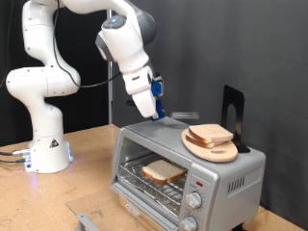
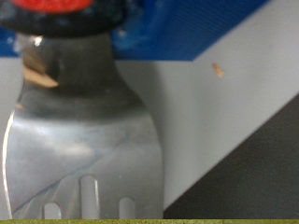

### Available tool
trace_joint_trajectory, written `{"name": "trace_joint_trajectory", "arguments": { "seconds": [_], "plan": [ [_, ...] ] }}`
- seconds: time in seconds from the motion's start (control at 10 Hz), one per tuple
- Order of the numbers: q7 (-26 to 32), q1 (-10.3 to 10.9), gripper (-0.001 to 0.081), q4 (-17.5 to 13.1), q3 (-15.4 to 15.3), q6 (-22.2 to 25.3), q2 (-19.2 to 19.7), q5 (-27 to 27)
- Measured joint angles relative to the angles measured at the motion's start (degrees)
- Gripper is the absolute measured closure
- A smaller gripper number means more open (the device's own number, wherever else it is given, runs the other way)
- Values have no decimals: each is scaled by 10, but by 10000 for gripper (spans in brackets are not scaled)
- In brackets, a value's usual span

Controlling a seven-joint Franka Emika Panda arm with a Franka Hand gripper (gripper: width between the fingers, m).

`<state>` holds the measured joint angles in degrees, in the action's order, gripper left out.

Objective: Make a piece of toast with the oven

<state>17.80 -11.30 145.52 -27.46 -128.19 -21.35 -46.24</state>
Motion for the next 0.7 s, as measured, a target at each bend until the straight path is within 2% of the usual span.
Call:
{"name": "trace_joint_trajectory", "arguments": {
  "seconds": [0.2, 0.5, 0.6, 0.7],
  "plan": [
    [0, 0, 324, 1, -10, -25, 20, 0],
    [0, 0, 324, 1, -17, -36, 32, -1],
    [0, 0, 78, 0, -18, -36, 32, -1],
    [0, 0, 78, -1, -18, -36, 32, -1]
  ]
}}
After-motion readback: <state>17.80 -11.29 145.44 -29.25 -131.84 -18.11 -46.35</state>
